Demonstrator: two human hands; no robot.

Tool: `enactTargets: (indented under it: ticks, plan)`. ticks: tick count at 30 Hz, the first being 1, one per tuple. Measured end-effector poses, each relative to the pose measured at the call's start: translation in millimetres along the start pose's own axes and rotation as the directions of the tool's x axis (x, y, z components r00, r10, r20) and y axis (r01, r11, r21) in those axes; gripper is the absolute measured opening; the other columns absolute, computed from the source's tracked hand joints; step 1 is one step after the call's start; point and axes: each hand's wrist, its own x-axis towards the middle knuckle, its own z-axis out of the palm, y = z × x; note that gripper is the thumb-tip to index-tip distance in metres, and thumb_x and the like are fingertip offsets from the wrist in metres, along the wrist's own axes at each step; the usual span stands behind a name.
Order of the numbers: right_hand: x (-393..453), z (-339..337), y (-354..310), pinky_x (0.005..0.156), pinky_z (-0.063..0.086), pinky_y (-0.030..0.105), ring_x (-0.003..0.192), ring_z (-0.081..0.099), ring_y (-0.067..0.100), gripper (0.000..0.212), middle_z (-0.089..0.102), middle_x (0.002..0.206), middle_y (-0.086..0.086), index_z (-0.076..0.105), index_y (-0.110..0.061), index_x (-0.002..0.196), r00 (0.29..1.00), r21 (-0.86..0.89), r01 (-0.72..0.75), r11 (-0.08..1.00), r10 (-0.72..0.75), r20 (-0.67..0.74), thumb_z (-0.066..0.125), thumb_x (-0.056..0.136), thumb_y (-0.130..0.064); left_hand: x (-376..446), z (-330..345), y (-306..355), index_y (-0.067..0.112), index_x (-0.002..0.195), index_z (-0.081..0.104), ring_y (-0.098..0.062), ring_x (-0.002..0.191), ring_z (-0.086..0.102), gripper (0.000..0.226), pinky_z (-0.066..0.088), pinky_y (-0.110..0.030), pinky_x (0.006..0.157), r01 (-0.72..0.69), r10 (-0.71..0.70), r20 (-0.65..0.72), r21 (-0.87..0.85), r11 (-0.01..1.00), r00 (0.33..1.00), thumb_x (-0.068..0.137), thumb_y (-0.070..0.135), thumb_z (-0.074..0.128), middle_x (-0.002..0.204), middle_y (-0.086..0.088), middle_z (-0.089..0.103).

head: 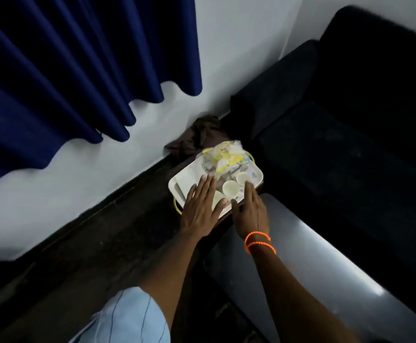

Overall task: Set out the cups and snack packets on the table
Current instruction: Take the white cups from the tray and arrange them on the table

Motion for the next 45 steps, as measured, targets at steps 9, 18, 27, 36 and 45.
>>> enactTargets:
  ticks: [9,18,27,36,45]
  plan:
    - [-9,116,-12,0.090,0.050,0.043,0.111,0.061,0.038,0.045,0.068,0.120,0.015,0.055,-0.009,0.130,0.960,0.077,-0.048,0.996,0.024,0.279,0.065,0.090,-0.025,-14,75,-80,0.014,0.154,0.046,-0.030,0.146,0.045,0.066,0.043,-0.043,0.116,0.392,-0.358,0.178,-0.226,0.892,0.917,0.096,0.040,0.067,0.155,-0.008,0.054]
    - [1,150,-8,0.083,0.053,0.046,0.102,0.064,0.037,0.041,0.070,0.111,0.015,0.059,-0.010,0.120,0.970,0.142,-0.085,0.986,0.049,0.239,0.072,0.083,-0.022,5,100,-93,0.015,0.128,0.072,-0.029,0.121,0.066,0.041,0.051,-0.039,0.102,0.423,-0.404,0.137,-0.411,0.808,0.904,0.106,0.042,0.051,0.127,-0.011,0.074]
    - [-2,143,-2,0.081,0.058,0.043,0.096,0.070,0.028,0.045,0.074,0.107,0.011,0.065,-0.013,0.120,0.982,0.360,-0.143,0.922,0.087,0.166,0.081,0.078,-0.017,13,93,-69,0.009,0.113,0.078,-0.033,0.112,0.069,0.085,0.055,-0.046,0.096,0.586,-0.648,0.079,-0.520,0.621,0.757,0.101,0.074,0.024,0.117,-0.014,0.077]
    - [-37,98,33,0.066,0.045,0.006,0.085,0.064,-0.007,0.035,0.067,0.086,-0.024,0.063,-0.036,0.106,0.978,0.549,-0.202,0.811,0.198,0.067,0.079,0.075,-0.040,4,82,-1,0.008,0.108,0.076,-0.034,0.110,0.069,0.085,0.053,-0.043,0.091,0.457,-0.550,-0.055,-0.491,0.742,0.833,0.101,0.072,0.022,0.112,-0.014,0.077]
    - [-95,77,147,0.068,0.046,0.007,0.084,0.066,0.001,0.039,0.068,0.093,-0.019,0.067,-0.032,0.107,0.905,0.567,-0.342,0.749,0.424,-0.015,0.086,0.073,-0.029,-15,150,95,0.016,0.104,0.084,-0.031,0.114,0.069,0.075,0.048,-0.038,0.098,0.398,-0.361,0.169,-0.453,0.798,0.917,0.110,0.058,0.022,0.110,-0.008,0.081]
